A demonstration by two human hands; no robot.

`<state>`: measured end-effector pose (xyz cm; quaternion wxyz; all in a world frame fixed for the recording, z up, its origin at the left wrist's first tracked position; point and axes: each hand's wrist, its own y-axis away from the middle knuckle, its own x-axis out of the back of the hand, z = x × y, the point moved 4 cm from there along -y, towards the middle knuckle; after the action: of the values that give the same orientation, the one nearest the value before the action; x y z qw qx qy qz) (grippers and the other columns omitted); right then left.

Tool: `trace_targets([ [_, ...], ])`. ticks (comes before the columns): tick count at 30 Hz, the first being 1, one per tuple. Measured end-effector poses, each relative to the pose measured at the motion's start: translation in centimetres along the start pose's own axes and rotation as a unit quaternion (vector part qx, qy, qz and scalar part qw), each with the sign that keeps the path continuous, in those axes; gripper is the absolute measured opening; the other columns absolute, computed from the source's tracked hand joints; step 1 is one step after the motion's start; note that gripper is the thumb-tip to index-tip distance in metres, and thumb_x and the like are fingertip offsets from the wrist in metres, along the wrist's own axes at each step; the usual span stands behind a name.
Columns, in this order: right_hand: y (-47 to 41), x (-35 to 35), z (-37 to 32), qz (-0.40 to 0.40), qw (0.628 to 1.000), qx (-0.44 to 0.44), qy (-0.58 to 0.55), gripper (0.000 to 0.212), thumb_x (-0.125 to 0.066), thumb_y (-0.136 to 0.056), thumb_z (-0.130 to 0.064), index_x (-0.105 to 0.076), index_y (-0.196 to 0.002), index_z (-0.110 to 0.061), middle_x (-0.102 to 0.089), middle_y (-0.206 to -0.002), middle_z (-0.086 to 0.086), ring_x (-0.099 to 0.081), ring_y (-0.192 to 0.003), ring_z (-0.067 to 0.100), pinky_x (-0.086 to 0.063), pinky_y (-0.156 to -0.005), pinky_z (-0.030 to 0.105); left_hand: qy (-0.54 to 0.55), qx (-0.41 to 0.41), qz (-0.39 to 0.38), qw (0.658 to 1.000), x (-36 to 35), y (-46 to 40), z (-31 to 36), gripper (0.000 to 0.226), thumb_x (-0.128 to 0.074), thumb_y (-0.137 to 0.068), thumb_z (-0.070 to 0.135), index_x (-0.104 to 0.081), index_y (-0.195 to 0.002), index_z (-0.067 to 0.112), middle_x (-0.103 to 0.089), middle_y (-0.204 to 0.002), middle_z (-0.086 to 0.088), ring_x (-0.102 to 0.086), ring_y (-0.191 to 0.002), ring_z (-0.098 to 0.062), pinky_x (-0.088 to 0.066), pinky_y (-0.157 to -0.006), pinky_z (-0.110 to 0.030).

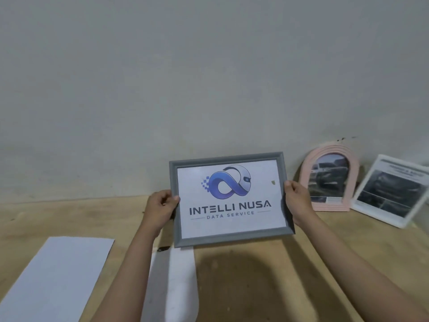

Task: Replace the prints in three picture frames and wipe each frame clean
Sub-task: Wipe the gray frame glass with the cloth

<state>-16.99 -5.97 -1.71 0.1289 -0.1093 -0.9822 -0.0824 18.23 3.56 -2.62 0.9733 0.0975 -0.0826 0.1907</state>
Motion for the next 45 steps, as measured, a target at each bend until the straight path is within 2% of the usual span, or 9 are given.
trace_targets([
  [3, -2.0, 2.1, -0.1, 0.017, 0.999, 0.02, 0.03, 0.026, -0.039, -0.1, -0.023, -0.057, -0.09, -0.009, -0.062, -0.091, 0.012, -0.056, -0.086, 0.024, -0.045, -0.079, 0.037, -0.036, -0.006, 0.038, 0.999, -3.9, -1.4, 0.5, 0.007, -0.061, -0.09, 0.008, -0.065, -0.085, 0.011, -0.063, -0.079, -0.011, -0.053, -0.068, -0.021, -0.044, -0.064, -0.031],
  [8, -4.8, 2.8, 0.1, 0.036, 0.994, 0.042, 0.091, 0.021, -0.041, -0.1, -0.019, -0.059, -0.096, -0.009, -0.057, -0.088, 0.004, -0.051, -0.082, 0.018, -0.037, -0.064, 0.024, -0.062, 0.026, 0.114, 0.991, -7.8, -3.7, 0.0, 0.025, -0.062, -0.09, 0.012, -0.065, -0.112, 0.001, -0.067, -0.105, -0.014, -0.062, -0.093, -0.029, -0.051, -0.082, -0.042],
  [10, -6.2, 2.7, 0.7, 0.039, 0.992, 0.048, 0.107, 0.024, -0.042, -0.099, -0.018, -0.062, -0.1, -0.006, -0.059, -0.091, 0.006, -0.053, -0.085, 0.021, -0.039, -0.072, 0.027, -0.064, 0.036, 0.142, 0.987, -8.9, -4.4, -0.1, 0.028, -0.062, -0.089, 0.012, -0.064, -0.115, 0.0, -0.067, -0.108, -0.014, -0.061, -0.093, -0.026, -0.052, -0.086, -0.042],
  [15, -8.1, 1.8, 2.2, 0.046, 0.993, 0.023, 0.102, 0.024, -0.04, -0.099, -0.017, -0.059, -0.11, -0.007, -0.061, -0.102, 0.008, -0.054, -0.091, 0.02, -0.041, -0.077, 0.03, -0.077, 0.056, 0.177, 0.979, -10.5, -5.9, -0.6, 0.026, -0.062, -0.089, 0.012, -0.066, -0.112, 0.002, -0.068, -0.111, -0.015, -0.06, -0.092, -0.025, -0.051, -0.09, -0.041],
  [20, -9.4, 1.1, 3.3, 0.041, 0.996, -0.007, 0.074, 0.03, -0.037, -0.1, -0.015, -0.055, -0.122, -0.004, -0.06, -0.113, 0.012, -0.053, -0.1, 0.024, -0.035, -0.081, 0.026, -0.071, 0.058, 0.181, 0.979, -11.5, -6.8, -1.0, 0.026, -0.06, -0.09, 0.009, -0.064, -0.114, 0.0, -0.067, -0.111, -0.014, -0.057, -0.091, -0.022, -0.049, -0.088, -0.037],
  [29, -12.0, 0.5, 3.6, 0.034, 0.997, -0.006, 0.064, 0.029, -0.035, -0.1, -0.013, -0.052, -0.122, -0.005, -0.06, -0.114, 0.014, -0.053, -0.104, 0.027, -0.035, -0.082, 0.026, -0.038, 0.051, 0.17, 0.983, -12.0, -8.8, -1.8, 0.025, -0.062, -0.089, 0.011, -0.065, -0.112, 0.003, -0.068, -0.109, -0.013, -0.062, -0.102, -0.03, -0.05, -0.095, -0.046],
  [32, -12.6, 0.3, 3.8, 0.035, 0.998, -0.012, 0.057, 0.029, -0.034, -0.1, -0.013, -0.051, -0.122, -0.006, -0.06, -0.114, 0.013, -0.05, -0.097, 0.022, -0.037, -0.083, 0.028, -0.035, 0.053, 0.168, 0.984, -12.3, -9.2, -2.1, 0.031, -0.063, -0.088, 0.013, -0.063, -0.117, 0.002, -0.066, -0.113, -0.013, -0.061, -0.104, -0.029, -0.049, -0.096, -0.046],
  [38, -13.0, -0.2, 4.5, 0.036, 0.997, -0.025, 0.059, 0.03, -0.033, -0.101, -0.015, -0.048, -0.125, -0.006, -0.059, -0.116, 0.015, -0.054, -0.108, 0.031, -0.037, -0.085, 0.029, -0.045, 0.045, 0.176, 0.982, -12.6, -9.3, -2.3, 0.027, -0.062, -0.089, 0.012, -0.063, -0.113, 0.001, -0.065, -0.108, -0.013, -0.06, -0.104, -0.031, -0.049, -0.094, -0.045],
  [45, -12.6, -0.7, 4.3, 0.043, 0.997, -0.02, 0.064, 0.029, -0.033, -0.101, -0.014, -0.05, -0.122, -0.005, -0.061, -0.112, 0.015, -0.056, -0.105, 0.033, -0.038, -0.083, 0.028, -0.063, 0.048, 0.215, 0.973, -12.6, -9.0, -2.2, 0.031, -0.063, -0.089, 0.012, -0.062, -0.117, -0.001, -0.065, -0.112, -0.016, -0.06, -0.104, -0.031, -0.048, -0.095, -0.041],
])
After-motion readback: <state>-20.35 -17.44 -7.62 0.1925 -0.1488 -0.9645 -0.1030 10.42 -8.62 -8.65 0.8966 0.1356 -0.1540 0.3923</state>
